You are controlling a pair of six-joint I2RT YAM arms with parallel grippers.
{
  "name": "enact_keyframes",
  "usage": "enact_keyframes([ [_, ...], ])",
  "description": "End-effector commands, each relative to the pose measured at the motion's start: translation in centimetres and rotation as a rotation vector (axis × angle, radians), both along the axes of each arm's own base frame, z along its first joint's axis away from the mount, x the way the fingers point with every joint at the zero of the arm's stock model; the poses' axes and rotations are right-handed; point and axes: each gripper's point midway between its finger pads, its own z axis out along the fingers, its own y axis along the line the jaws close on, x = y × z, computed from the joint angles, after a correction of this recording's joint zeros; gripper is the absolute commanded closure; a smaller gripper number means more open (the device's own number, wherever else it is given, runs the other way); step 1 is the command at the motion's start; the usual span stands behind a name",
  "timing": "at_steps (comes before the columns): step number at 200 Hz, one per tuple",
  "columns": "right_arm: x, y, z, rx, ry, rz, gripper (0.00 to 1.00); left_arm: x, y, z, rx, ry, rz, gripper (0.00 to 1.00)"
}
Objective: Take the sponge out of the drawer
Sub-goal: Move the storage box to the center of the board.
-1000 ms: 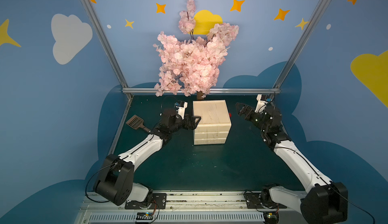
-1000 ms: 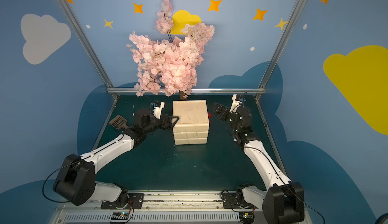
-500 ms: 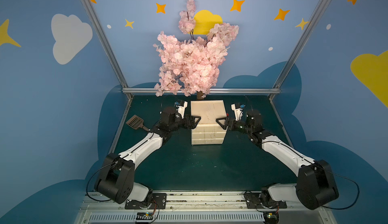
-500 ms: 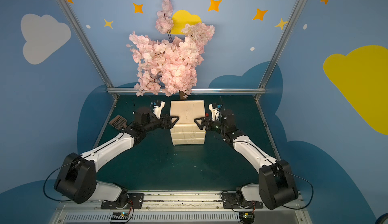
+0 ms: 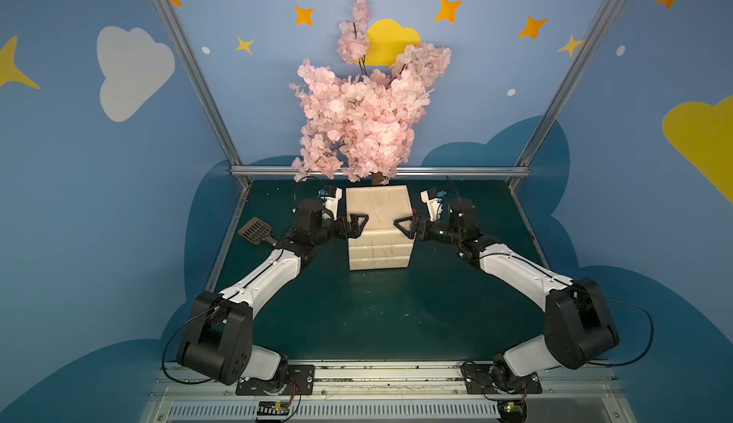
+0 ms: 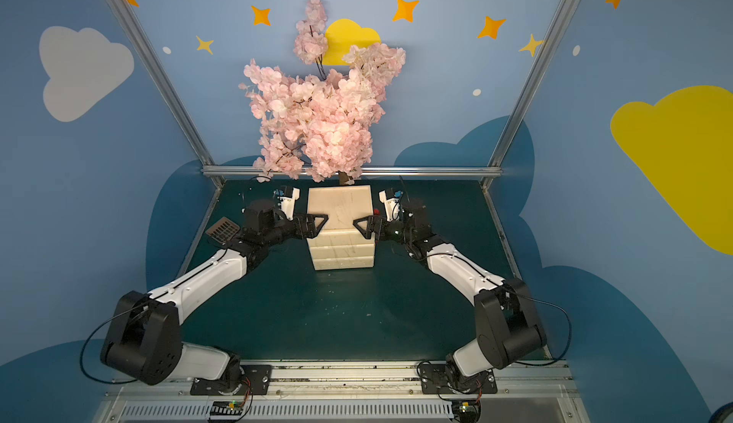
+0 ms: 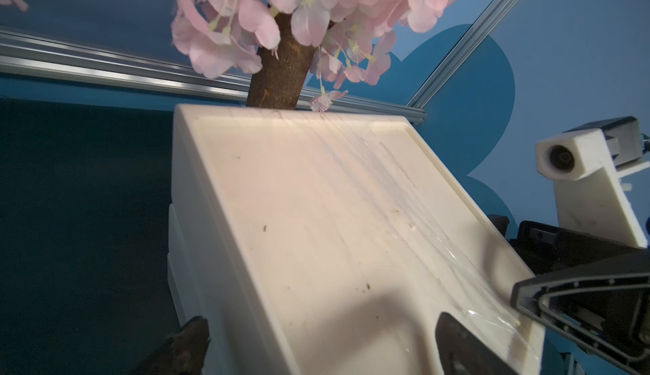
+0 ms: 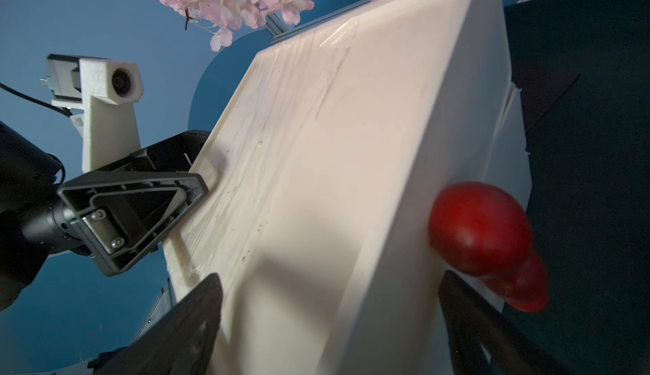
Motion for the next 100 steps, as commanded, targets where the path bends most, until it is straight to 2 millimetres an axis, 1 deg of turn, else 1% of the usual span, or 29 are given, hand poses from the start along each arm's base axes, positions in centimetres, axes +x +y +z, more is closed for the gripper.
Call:
enact_keyframes([
  [1, -3.9, 1.9, -0.2, -0.005, 0.041, 0.111, 0.05, 0.9, 1.2, 0.4, 0.029, -0.012, 0.039, 0.0],
  [13, -3.4, 0.9, -0.5, -0.04, 0.059, 0.034, 0.05, 1.0, 1.5, 0.4, 0.036, -0.013, 0.049, 0.0],
  [33, -2.5, -0.9, 0.0, -0.069, 0.043, -0.063, 0.05, 1.0, 2.0, 0.8, 0.054, -0.026, 0.062, 0.0],
  [50, -1.4, -3.5, 0.3, -0.107, 0.048, -0.197, 0.05, 0.7, 2.1, 1.4, 0.065, -0.045, 0.062, 0.0],
  [58, -1.0, -4.8, 0.7, -0.121, 0.039, -0.251, 0.05, 0.8, 2.7, 1.7, 0.084, -0.059, 0.09, 0.0],
  [79, -0.4, -7.6, 2.2, -0.126, -0.021, -0.318, 0.05, 0.1, 3.5, 3.4, 0.107, -0.104, 0.113, 0.0],
  [91, -0.2, -8.7, 2.9, -0.108, -0.07, -0.315, 0.05, -0.4, 3.7, 4.6, 0.113, -0.136, 0.111, 0.0],
  [100, 0.1, -9.1, 3.1, -0.072, -0.097, -0.287, 0.05, -1.0, 3.3, 5.8, 0.107, -0.159, 0.082, 0.0],
])
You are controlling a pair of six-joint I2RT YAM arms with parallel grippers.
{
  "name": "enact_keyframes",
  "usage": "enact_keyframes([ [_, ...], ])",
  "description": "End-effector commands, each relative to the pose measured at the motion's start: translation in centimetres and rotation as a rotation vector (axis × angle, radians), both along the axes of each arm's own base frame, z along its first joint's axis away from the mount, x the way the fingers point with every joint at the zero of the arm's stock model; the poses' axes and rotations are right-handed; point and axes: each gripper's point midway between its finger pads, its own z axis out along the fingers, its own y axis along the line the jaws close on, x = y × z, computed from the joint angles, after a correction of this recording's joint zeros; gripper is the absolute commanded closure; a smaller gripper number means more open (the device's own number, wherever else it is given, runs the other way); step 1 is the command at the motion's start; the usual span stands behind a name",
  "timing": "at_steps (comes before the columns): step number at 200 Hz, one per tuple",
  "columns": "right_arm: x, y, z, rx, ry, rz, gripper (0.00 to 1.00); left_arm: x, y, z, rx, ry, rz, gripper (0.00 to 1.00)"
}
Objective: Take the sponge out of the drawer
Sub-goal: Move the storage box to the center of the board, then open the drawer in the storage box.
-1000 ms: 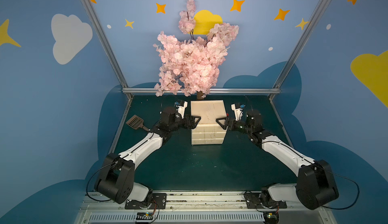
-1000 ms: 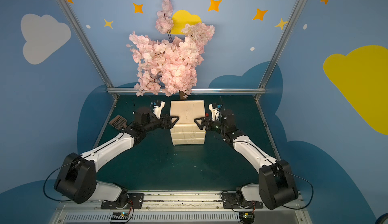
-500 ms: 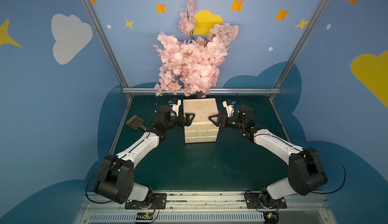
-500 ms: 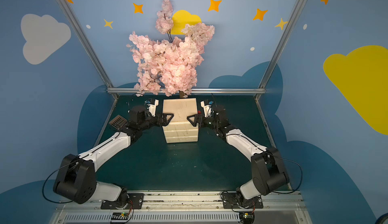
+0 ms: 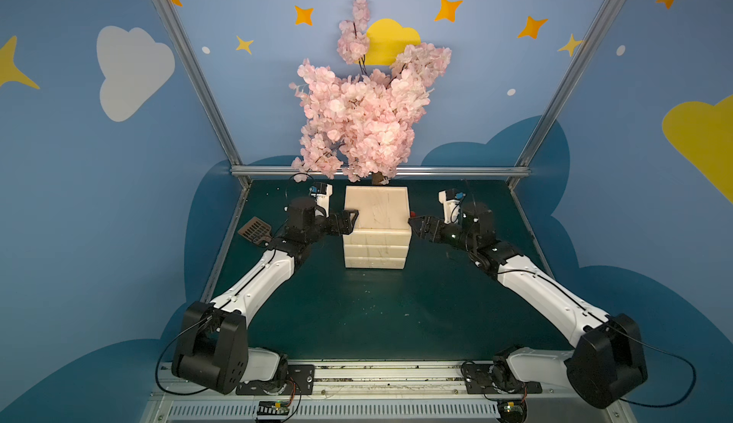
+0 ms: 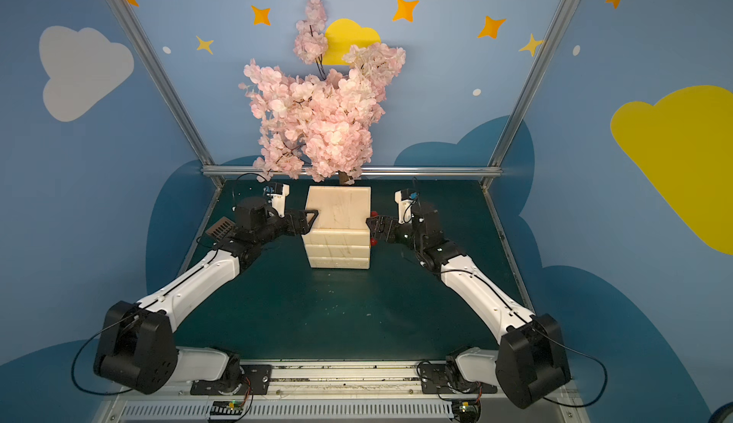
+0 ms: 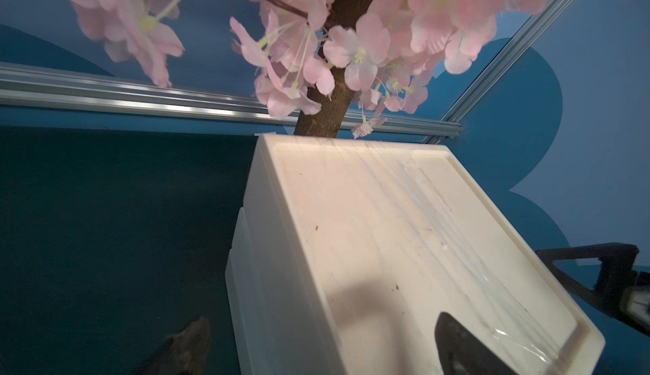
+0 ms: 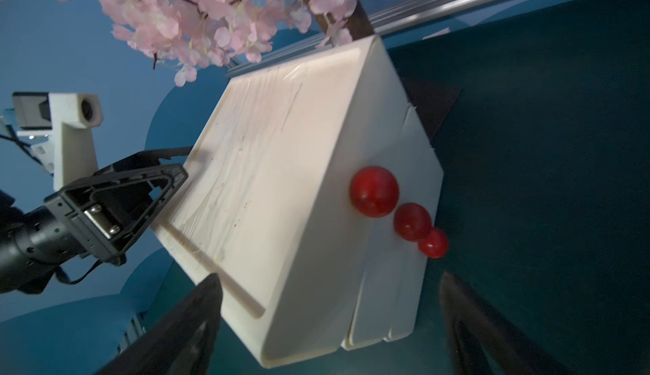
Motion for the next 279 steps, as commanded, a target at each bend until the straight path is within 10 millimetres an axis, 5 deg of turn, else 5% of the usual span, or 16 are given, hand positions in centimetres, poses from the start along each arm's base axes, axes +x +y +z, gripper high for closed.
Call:
enact_keyframes([
  [1, 0.5, -2.3, -0.1, 0.002, -0.057, -0.009, 0.05, -1.0, 0.4, 3.5, 0.03, -0.088, -0.016, 0.0],
  [45, 1.2, -0.9, -0.2, 0.281, 0.113, 0.3, 0.17, -4.8, -4.2, 7.5, -0.041, -0.135, -0.3, 0.01],
  [82, 0.9, 2.1, -1.0, 0.352, 0.147, 0.561, 0.31, -6.0, -7.1, 7.7, -0.044, -0.129, -0.398, 0.02],
  [239, 4.7, 3.8, -3.6, 0.423, 0.214, 0.534, 0.39, -6.1, -10.1, 5.3, -0.121, -0.059, -0.512, 0.02],
  [279, 4.7, 4.4, -3.9, 0.434, 0.237, 0.559, 0.61, -5.9, -10.5, 4.6, -0.124, -0.035, -0.538, 0.02],
])
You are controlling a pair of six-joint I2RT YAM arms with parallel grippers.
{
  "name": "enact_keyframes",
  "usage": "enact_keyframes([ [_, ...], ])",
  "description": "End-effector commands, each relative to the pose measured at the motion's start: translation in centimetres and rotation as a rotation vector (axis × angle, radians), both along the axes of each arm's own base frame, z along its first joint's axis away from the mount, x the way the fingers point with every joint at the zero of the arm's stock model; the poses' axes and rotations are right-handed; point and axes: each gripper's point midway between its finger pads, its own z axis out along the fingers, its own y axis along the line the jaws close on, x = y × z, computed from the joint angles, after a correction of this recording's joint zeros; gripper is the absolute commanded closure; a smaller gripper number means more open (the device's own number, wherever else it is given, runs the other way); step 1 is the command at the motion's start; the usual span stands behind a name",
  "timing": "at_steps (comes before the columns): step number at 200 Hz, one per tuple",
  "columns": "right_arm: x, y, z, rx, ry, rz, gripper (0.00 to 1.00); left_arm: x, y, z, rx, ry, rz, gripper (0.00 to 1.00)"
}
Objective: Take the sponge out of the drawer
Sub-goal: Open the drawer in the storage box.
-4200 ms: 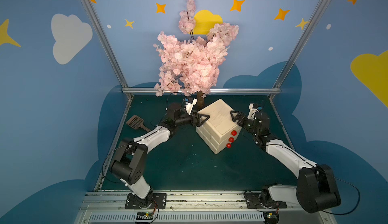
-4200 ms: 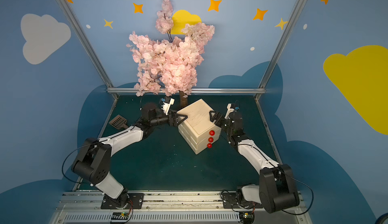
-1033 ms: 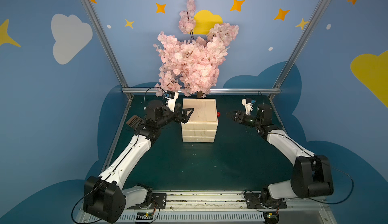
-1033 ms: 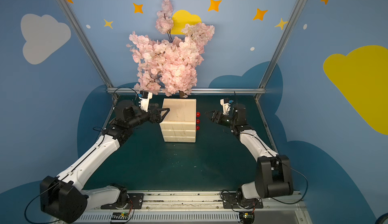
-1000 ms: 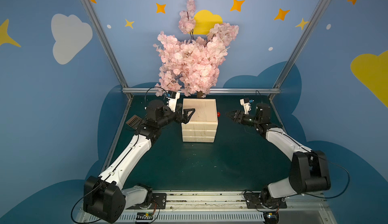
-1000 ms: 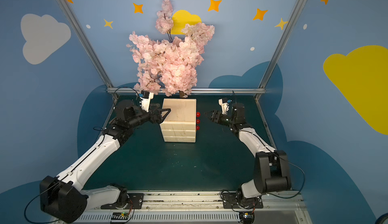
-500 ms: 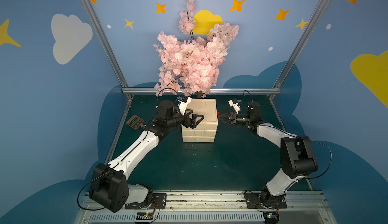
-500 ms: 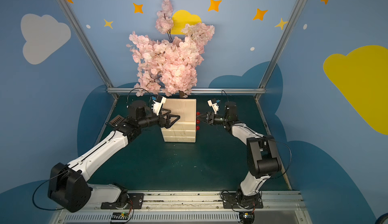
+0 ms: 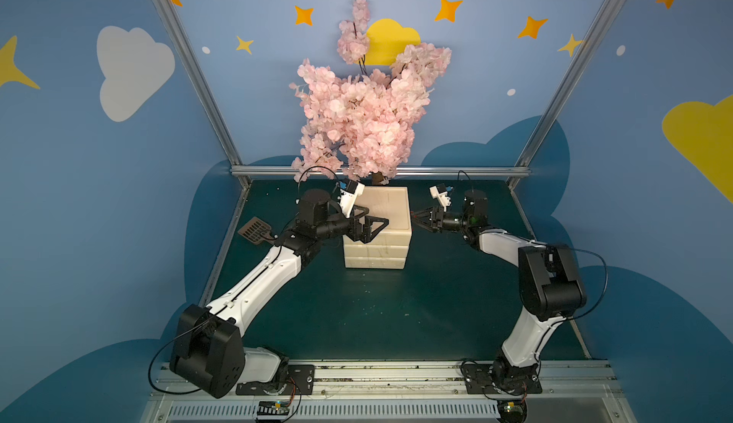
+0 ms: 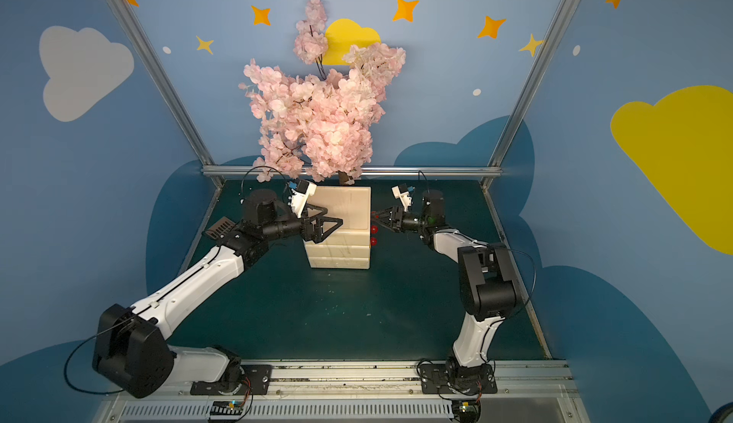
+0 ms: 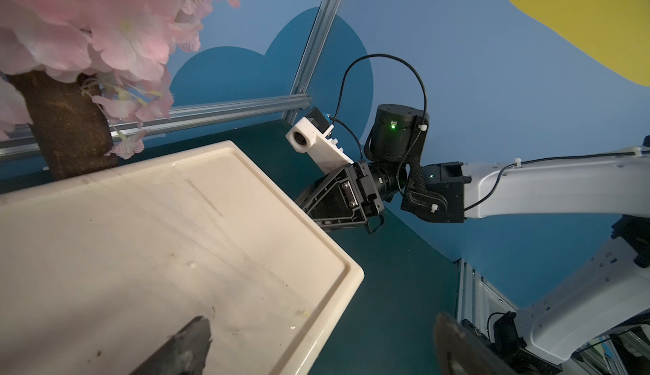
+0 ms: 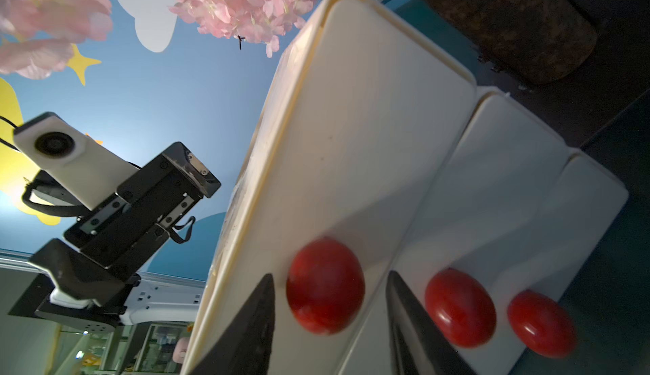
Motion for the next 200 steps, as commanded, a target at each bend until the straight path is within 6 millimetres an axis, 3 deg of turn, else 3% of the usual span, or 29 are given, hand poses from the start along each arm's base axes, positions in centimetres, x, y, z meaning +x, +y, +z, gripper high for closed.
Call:
enact_keyframes([
  [1, 0.2, 0.6, 1.2, 0.029, -0.033, 0.032, 0.62, -0.2, -0.7, -0.1, -0.012, 0.006, -0.045, 0.02],
  [31, 0.1, 0.5, 0.9, 0.026, -0.025, 0.028, 0.88, 0.0, -0.7, -0.9, 0.004, 0.032, -0.043, 0.02],
  [66, 0.4, -1.5, 0.6, 0.011, -0.022, -0.048, 0.9, 1.3, 0.0, -2.2, 0.053, 0.054, 0.027, 0.02],
  [149, 1.8, -11.3, -0.6, -0.055, 0.012, -0.292, 0.9, 2.0, 0.9, -3.3, 0.09, 0.064, 0.069, 0.03],
  [200, 2.0, -12.8, -1.5, -0.08, 0.025, -0.328, 0.9, 2.1, 0.8, -3.6, 0.089, 0.074, 0.07, 0.03],
])
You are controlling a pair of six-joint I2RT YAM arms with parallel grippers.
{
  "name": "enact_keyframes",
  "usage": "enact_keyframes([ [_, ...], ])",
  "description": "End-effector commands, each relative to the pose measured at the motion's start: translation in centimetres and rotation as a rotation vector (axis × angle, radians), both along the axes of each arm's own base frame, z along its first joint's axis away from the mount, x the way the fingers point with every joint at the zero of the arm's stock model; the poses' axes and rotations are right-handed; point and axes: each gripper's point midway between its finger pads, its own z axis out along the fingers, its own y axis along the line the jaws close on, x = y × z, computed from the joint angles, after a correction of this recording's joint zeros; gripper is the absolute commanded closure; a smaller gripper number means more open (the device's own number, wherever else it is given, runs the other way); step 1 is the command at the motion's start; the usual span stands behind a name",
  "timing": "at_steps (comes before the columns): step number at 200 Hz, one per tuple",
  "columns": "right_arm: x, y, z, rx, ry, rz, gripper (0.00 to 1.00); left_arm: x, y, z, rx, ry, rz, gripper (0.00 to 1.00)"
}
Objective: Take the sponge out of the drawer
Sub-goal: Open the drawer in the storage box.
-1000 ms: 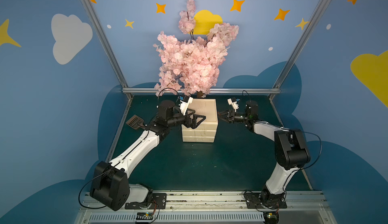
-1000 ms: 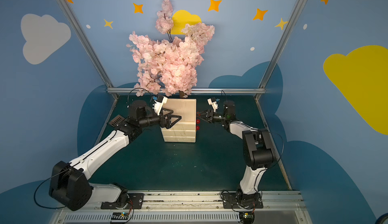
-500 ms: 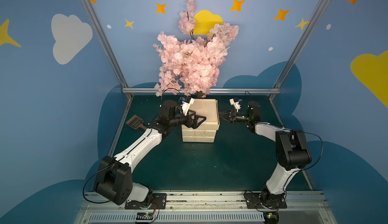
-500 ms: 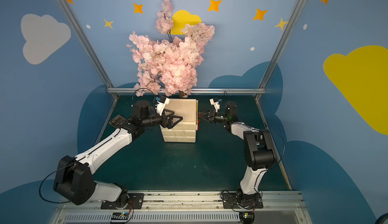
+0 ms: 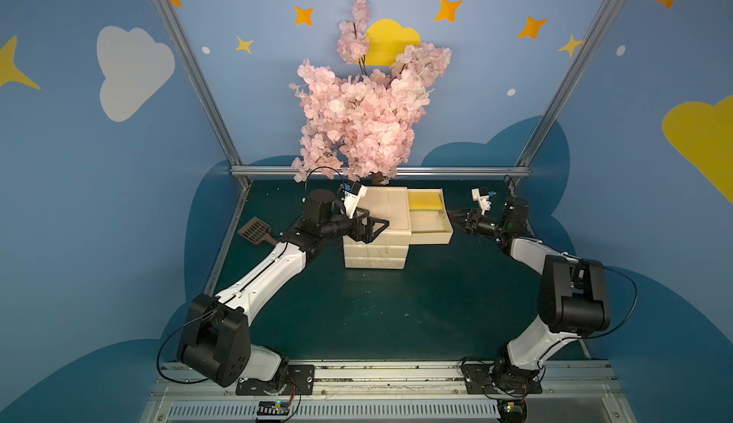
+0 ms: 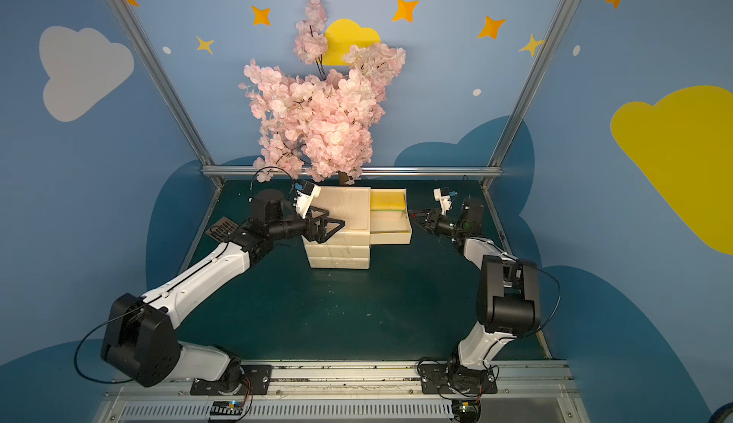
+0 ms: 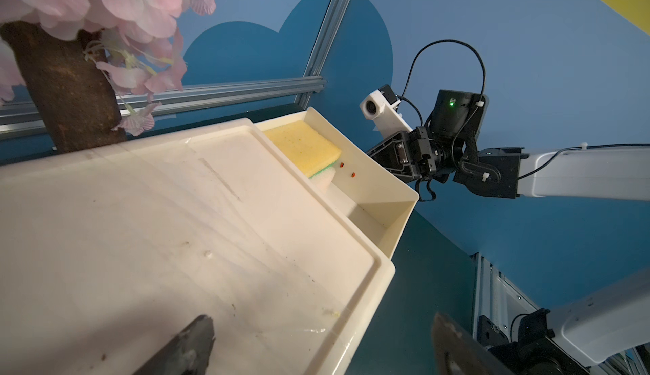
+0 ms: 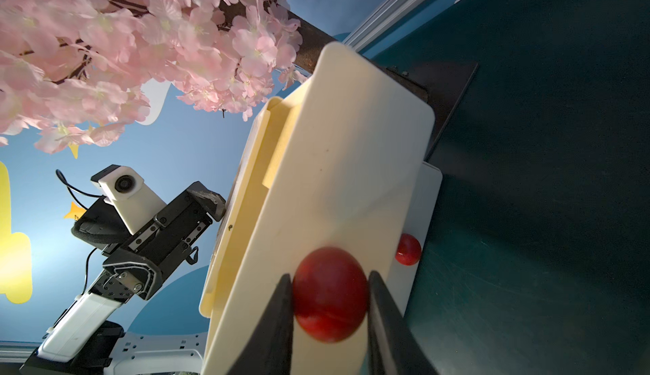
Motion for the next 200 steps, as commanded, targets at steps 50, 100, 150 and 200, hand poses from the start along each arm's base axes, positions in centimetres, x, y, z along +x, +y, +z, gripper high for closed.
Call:
enact_keyframes([
  [50, 0.0, -2.1, 2.8, -0.183, -0.111, -0.121, 0.53, 0.2, 0.6, -0.6, 0.023, 0.026, 0.01, 0.03],
  [100, -1.5, 0.0, 8.0, -0.549, -0.386, -0.154, 0.49, -1.0, 0.6, 1.5, 0.001, -0.034, -0.021, 0.03],
  [150, -3.3, 5.8, 7.0, -0.811, -0.606, 0.064, 0.49, -1.5, 0.7, 1.9, -0.003, -0.05, -0.031, 0.03],
  [200, -1.1, 7.3, 3.9, -0.98, -0.605, 0.093, 0.52, -1.6, 0.5, 1.8, -0.005, -0.045, -0.046, 0.03],
])
